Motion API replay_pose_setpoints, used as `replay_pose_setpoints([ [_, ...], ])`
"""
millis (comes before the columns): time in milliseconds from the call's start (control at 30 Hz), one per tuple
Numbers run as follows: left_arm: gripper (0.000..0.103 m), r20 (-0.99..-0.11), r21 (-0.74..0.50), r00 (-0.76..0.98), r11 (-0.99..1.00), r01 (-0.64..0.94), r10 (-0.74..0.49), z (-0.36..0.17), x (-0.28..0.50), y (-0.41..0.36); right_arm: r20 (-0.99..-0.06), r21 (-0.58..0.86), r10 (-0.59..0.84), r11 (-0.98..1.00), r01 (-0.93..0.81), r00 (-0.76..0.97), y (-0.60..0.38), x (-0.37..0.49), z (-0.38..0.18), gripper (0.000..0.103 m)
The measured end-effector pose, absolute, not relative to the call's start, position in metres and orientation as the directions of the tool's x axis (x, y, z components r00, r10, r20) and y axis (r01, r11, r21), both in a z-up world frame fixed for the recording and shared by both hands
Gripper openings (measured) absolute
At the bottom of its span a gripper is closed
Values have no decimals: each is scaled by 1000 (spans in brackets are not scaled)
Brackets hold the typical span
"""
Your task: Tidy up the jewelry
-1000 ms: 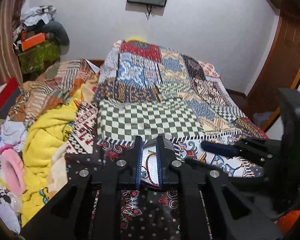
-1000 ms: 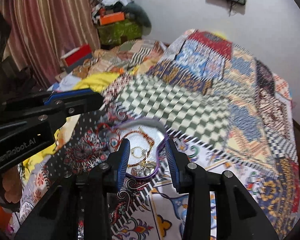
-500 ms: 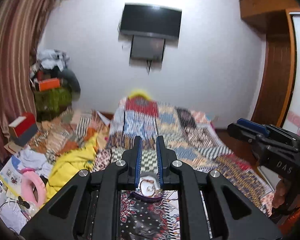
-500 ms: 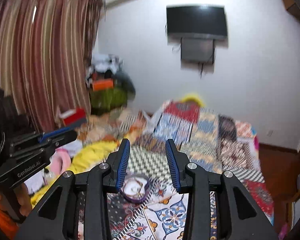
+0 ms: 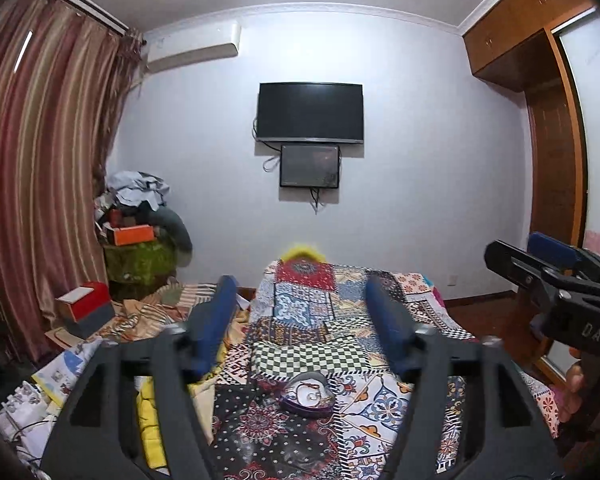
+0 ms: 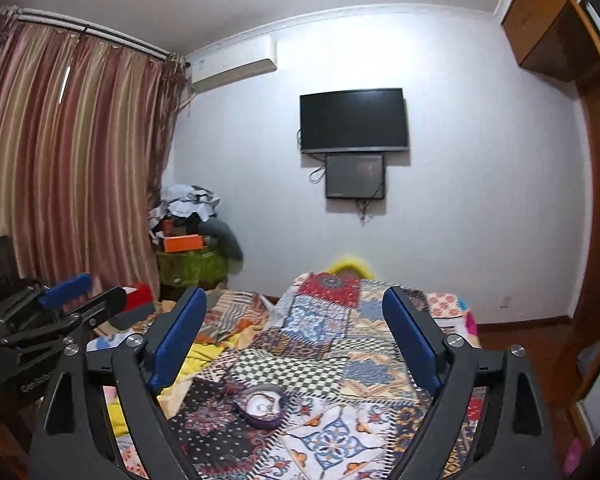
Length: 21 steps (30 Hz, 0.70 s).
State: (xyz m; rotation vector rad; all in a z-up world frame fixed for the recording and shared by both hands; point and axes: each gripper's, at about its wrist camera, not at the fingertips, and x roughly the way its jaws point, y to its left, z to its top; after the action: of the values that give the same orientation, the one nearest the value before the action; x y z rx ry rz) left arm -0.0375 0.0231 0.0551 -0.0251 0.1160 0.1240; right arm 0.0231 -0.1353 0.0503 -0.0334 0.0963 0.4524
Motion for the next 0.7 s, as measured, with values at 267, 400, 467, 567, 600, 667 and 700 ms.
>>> replay_pose_setpoints([
  [267, 95, -95, -3, 985, 990, -142, 141, 53, -48, 15, -91, -35, 397, 915, -402, 913, -138, 14, 48, 103],
  [400, 96, -95, -3, 986, 990, -142, 141, 52, -48, 14, -93, -28, 400, 914, -404, 912, -143, 7, 45, 103],
  [467, 96, -95, -4, 986, 990, -140, 139, 52, -51, 13, -95, -29, 399, 915, -403, 912, -144, 6, 44, 103],
  [567, 97, -99, -8, 986, 990, -138, 137, 51, -50, 14, -95, -30, 400, 914, -404, 911, -146, 5, 43, 103],
  [600, 97, -101, -8, 985, 990, -138, 137, 51, -50, 14, -96, -30, 401, 914, -406, 911, -146, 5, 43, 103],
  [667, 97, -103, -7, 985, 990, -140, 138, 52, -49, 11, -99, -31, 400, 914, -405, 911, -145, 6, 42, 103],
  [700, 97, -104, -7, 985, 990, -139, 138, 52, -48, 11, -101, -31, 400, 914, -405, 911, -145, 6, 41, 103],
])
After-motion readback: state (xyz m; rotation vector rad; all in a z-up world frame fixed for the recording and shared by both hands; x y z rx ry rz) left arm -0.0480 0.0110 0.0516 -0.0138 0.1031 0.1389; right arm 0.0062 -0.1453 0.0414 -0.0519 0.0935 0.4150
